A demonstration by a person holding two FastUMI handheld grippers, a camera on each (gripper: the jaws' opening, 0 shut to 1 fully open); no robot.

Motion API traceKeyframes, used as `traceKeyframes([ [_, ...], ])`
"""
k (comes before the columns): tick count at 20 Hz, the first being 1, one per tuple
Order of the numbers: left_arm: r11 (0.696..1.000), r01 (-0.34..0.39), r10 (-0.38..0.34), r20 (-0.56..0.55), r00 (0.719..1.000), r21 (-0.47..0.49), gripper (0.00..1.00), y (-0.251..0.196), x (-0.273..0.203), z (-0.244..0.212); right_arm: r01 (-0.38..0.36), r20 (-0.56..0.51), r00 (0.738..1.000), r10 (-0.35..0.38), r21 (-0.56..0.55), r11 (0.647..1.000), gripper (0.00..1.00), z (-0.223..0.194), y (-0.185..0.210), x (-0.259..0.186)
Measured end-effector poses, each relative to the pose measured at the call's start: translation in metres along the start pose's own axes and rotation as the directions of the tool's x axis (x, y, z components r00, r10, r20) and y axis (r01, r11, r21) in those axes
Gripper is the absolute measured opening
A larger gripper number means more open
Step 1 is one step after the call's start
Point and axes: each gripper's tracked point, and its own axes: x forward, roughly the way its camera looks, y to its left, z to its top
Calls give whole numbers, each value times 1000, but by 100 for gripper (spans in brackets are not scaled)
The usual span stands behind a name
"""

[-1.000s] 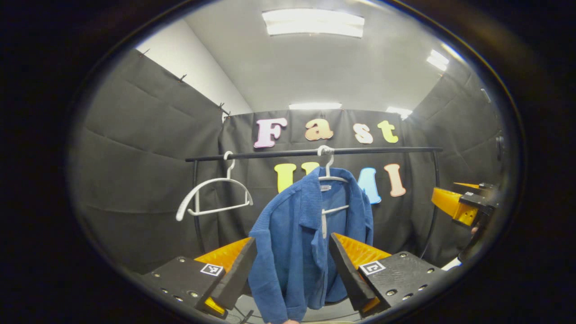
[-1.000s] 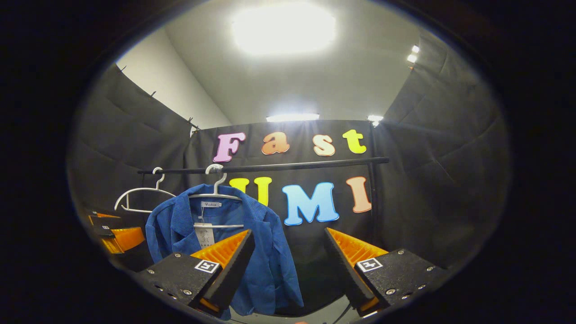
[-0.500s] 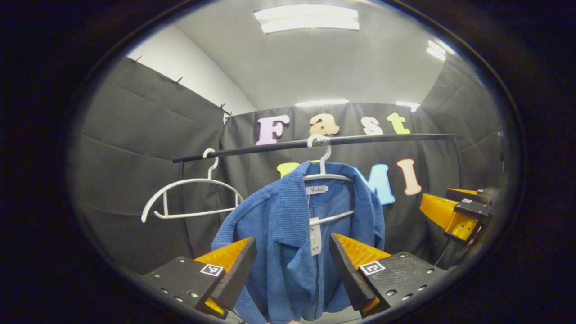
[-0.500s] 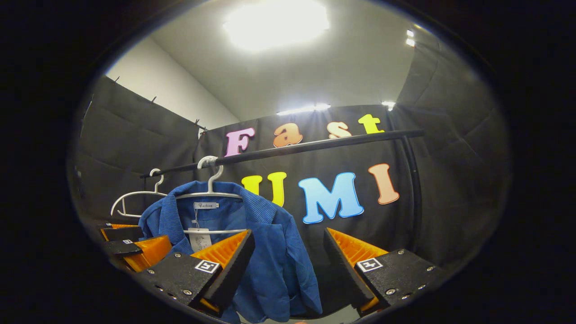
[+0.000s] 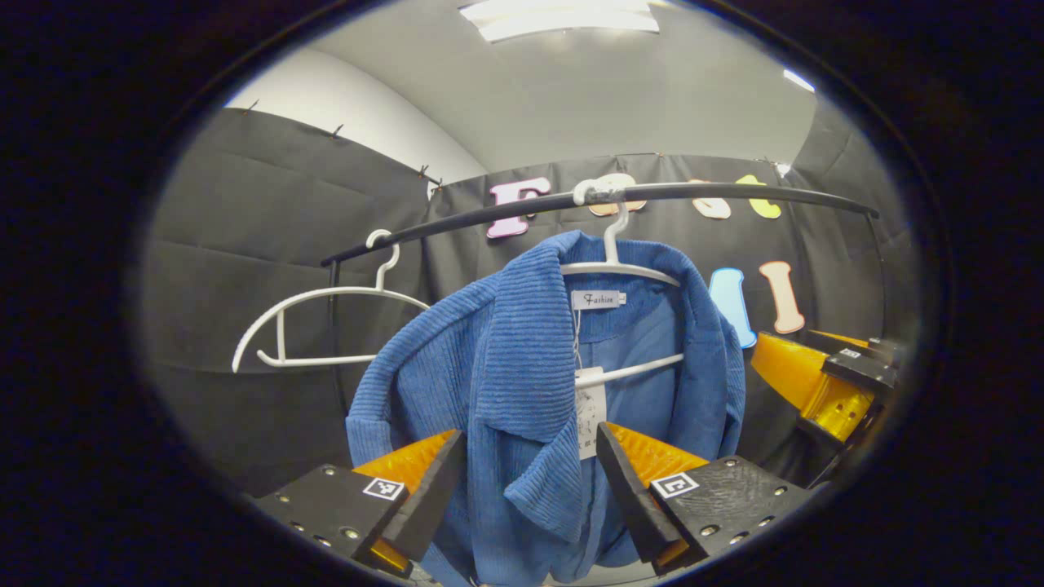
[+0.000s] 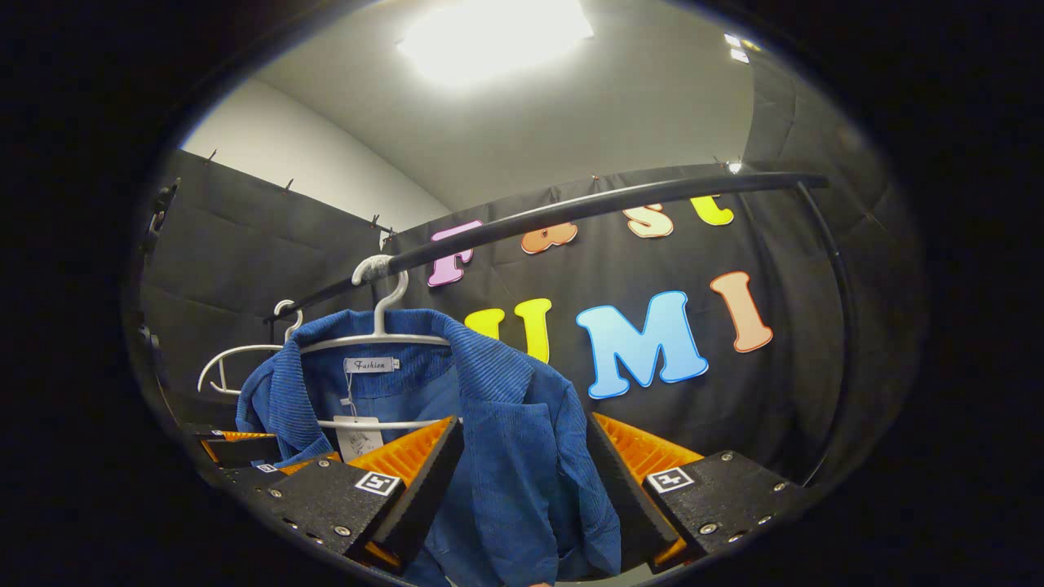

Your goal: Grasp the clothes on the hanger with both hands and then place them into the laundry hamper below.

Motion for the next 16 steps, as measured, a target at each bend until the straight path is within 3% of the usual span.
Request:
traceKeyframes([
  [4, 999, -41, 41, -8, 999, 9, 99, 2, 11, -16, -16, -40, 999, 17, 25, 1000, 94, -25, 6, 18],
  [6, 998, -57, 57, -13, 998, -7, 93, 3, 13, -21, -28, -50, 998, 30, 39, 999, 94, -36, 9, 28],
  [9, 996, -81, 81, -28, 996, -20, 93, 9, 20, -29, -78, -90, 993, 82, 46, 996, 94, -55, 22, 39],
  [14, 994, -107, 106, -42, 993, -23, 93, 12, 25, -35, -18, -170, 985, 16, -10, 1000, 93, -92, 10, 56],
  [16, 993, -114, 114, -41, 993, -3, 92, 16, 24, -35, -27, -211, 977, 34, 37, 999, 84, -104, 14, 56],
])
